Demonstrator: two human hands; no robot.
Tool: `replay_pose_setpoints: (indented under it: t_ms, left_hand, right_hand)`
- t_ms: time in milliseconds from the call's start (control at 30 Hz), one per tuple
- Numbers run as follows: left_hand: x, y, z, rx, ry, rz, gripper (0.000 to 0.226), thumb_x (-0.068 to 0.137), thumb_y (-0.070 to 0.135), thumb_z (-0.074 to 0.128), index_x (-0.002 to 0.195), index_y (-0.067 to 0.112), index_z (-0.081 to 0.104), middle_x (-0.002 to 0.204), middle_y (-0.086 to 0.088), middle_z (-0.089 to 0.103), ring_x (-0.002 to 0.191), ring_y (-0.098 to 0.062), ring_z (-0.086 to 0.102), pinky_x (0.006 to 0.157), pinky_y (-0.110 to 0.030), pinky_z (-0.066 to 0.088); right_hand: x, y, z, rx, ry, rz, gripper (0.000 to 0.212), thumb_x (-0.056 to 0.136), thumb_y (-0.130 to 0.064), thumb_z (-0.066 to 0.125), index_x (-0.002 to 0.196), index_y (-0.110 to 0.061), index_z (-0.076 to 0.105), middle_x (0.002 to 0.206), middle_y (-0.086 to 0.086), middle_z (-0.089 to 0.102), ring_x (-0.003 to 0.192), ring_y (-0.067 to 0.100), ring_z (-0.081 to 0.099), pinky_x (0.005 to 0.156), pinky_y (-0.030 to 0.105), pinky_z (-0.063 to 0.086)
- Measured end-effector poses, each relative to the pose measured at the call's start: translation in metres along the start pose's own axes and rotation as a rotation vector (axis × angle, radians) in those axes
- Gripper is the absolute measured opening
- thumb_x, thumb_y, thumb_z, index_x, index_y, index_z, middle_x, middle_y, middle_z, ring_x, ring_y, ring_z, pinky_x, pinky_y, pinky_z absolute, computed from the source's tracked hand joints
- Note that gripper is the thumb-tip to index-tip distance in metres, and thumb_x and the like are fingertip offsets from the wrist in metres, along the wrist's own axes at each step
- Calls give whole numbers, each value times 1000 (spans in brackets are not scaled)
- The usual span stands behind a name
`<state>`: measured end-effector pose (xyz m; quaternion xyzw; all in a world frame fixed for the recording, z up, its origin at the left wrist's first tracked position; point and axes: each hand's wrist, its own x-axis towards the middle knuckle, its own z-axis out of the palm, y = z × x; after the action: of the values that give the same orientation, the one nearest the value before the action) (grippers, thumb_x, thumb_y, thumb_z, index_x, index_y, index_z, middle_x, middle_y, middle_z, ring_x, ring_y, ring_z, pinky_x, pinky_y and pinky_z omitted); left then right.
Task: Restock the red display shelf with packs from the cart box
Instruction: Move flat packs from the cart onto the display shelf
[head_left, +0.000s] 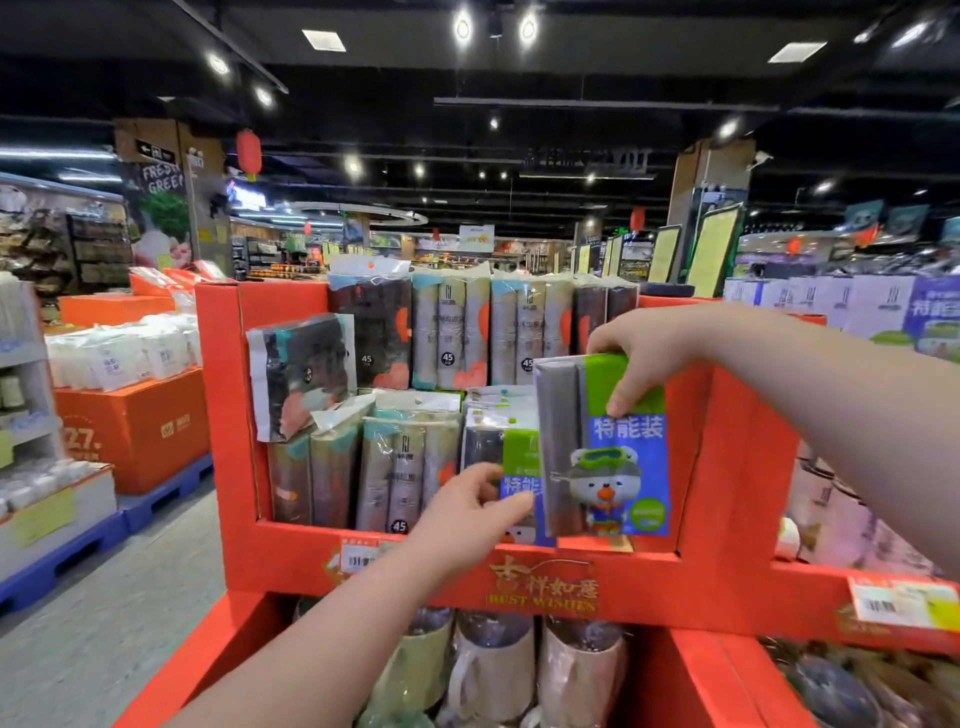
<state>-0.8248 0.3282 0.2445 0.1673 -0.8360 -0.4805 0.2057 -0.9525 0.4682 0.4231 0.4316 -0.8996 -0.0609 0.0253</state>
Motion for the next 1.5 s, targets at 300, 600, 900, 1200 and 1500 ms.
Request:
replay_pose_setpoints:
  t_ms: [300,600,900,1200,1500]
  left_hand:
    - [10,-47,-15,809,-85,-27,33,93,50,46,119,34,60,127,8,62,122,-16,53,102,-30,32]
    - [16,-60,-12,822,-36,45,28,97,42,43,115,35,62,121,9,65,119,-14,53,99,-31,32]
    - [22,-63,-11,809,-48,41,27,97,42,42,114,35,62,120,10,64,120,-14,50,99,-34,29]
    - [20,-63,-11,802,-54,44,26,98,41,41,112,35,62,116,11,65,117,-13,50,97,-34,29]
    - [18,-62,-12,795,-70,52,27,98,40,40,114,34,62,120,10,64,119,-15,49,98,-34,28]
  right_hand:
    - [47,12,26,-283,-82,236,75,73,-43,78,133,-7,50,134,9,54,121,28,54,96,33,46]
    - [84,18,62,-403,-143,302,84,65,-55,80,134,-16,50,136,0,54,124,28,54,93,37,46]
    - [103,22,88,-334,-120,327,78,69,-52,78,132,-15,51,135,0,55,121,25,56,88,37,48]
    - [100,19,95,-460,-45,289,48,85,-31,68,129,-17,55,133,-4,56,122,22,56,81,33,47]
    - [86,7,119,-590,238,310,33,89,-11,54,122,-17,54,121,0,59,110,20,60,83,29,41]
